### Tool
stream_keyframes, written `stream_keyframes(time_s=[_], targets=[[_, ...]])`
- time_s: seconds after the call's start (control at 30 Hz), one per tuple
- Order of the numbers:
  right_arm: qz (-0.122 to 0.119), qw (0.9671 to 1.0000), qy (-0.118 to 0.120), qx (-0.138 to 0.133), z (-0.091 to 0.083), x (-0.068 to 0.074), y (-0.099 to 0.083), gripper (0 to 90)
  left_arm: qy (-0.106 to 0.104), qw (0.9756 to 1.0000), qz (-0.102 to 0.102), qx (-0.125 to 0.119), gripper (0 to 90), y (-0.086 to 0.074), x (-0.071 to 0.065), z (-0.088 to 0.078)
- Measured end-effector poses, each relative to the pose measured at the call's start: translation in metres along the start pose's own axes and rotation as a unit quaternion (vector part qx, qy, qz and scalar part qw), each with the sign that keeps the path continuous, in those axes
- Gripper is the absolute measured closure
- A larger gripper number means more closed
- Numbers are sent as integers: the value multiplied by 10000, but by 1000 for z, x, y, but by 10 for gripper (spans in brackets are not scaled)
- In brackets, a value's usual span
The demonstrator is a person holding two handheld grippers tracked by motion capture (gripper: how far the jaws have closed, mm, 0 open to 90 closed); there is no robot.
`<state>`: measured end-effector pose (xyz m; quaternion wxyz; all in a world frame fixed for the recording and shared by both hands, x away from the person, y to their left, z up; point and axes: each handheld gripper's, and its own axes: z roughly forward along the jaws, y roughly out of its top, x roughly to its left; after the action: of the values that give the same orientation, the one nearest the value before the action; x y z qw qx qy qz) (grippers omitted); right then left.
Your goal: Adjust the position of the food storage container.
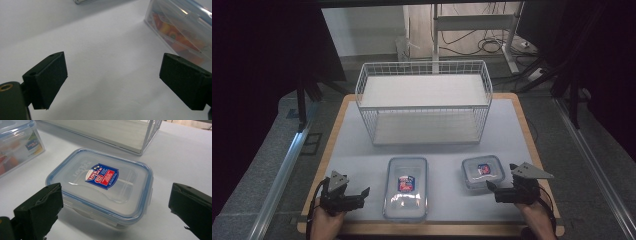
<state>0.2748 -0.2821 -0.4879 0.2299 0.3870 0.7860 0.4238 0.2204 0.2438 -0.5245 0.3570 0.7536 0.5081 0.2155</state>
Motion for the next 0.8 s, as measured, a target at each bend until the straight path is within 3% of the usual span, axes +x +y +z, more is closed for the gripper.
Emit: stream_keyframes(time_s=[0.13, 0.33, 0.53, 0.8], targets=[[77, 10000, -37, 45, 3, -2, -1, 0, -262, 9996, -106, -77, 37, -1, 3, 0], [121, 9998, -130, 83, 5, -1, -2, 0, -278, 9991, 56, -325, 35, -1, -1, 0], [160, 9999, -50, 39, 5, -2, -2, 0, -344, 9978, 212, -533, 34, -2, -3, 2], [120, 9999, 17, 11, 4, 1, 0, 0, -361, 9980, 301, -416, 37, -1, -5, 3]])
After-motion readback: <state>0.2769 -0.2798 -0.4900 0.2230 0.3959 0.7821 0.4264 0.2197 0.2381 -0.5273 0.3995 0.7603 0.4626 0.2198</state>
